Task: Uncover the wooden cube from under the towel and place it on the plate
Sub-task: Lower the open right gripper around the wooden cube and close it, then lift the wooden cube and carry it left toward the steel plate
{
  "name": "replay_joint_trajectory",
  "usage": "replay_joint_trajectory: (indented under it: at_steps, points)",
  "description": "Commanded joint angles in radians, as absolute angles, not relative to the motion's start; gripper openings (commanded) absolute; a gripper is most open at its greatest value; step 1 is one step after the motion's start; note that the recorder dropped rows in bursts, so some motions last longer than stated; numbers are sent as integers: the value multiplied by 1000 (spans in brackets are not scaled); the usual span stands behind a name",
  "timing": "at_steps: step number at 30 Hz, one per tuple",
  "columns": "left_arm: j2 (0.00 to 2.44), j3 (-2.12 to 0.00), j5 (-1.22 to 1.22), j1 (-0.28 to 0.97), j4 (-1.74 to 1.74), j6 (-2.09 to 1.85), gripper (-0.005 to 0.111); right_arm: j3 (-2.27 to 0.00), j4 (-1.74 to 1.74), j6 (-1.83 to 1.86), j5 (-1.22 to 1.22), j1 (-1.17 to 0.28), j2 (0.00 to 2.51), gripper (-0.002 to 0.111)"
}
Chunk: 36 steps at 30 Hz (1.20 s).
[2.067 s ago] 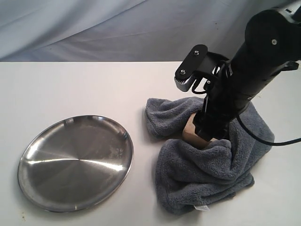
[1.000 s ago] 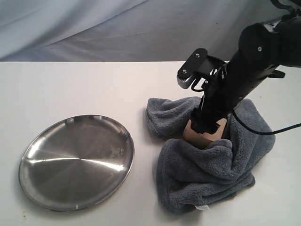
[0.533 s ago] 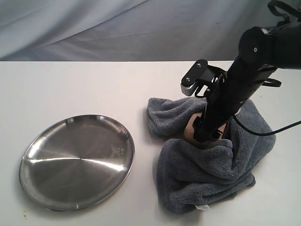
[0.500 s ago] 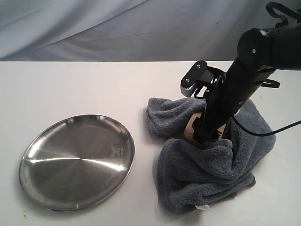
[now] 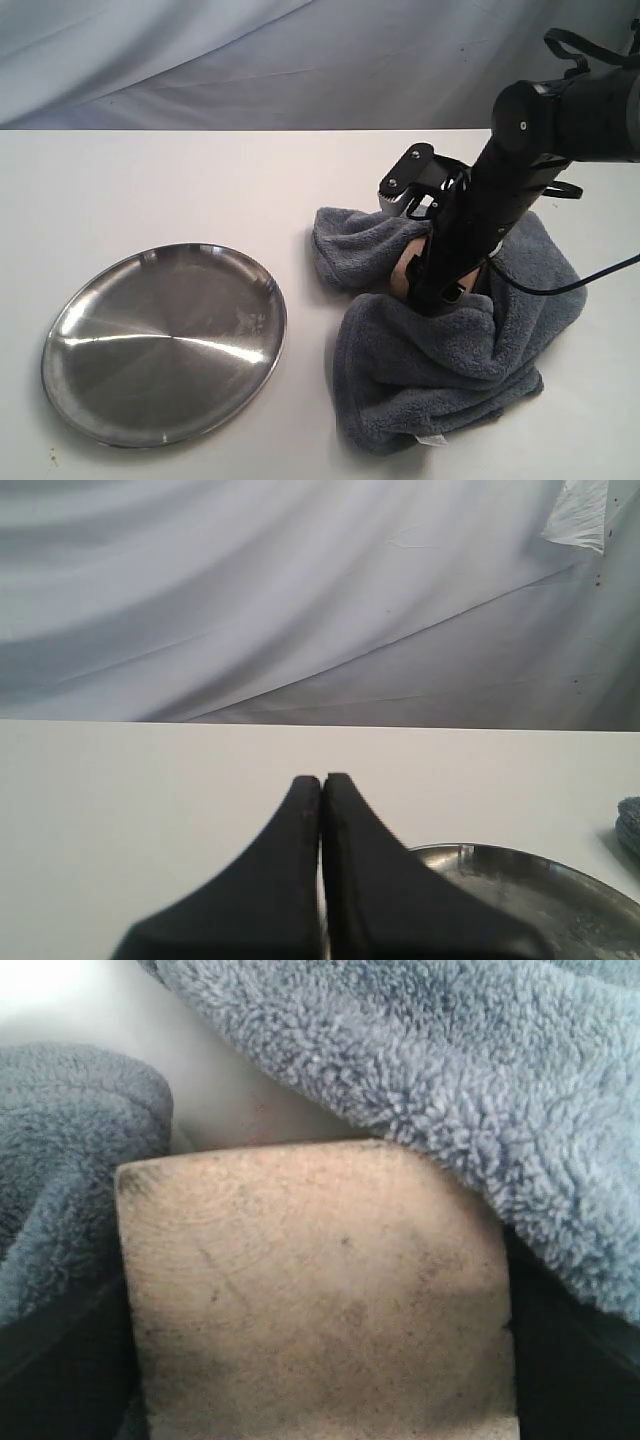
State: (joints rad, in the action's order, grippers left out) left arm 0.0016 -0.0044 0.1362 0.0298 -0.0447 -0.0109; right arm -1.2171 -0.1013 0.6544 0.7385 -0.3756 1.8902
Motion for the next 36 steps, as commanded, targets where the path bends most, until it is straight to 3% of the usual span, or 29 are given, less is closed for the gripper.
replay_joint_trajectory:
  at_steps: [1,3,9,36]
  points:
    - [0,0,136,28,-44,-8,1,-1224,-96,647,723,-369,1892,73]
    - [0,0,136,28,-44,-8,1,-1224,-96,647,723,-369,1892,60]
    - [0,0,136,28,-44,-8,1,-1224,-96,632,734,-370,1864,43]
    - [0,0,136,28,-44,-8,1,-1181,-68,544,857,-379,1706,43]
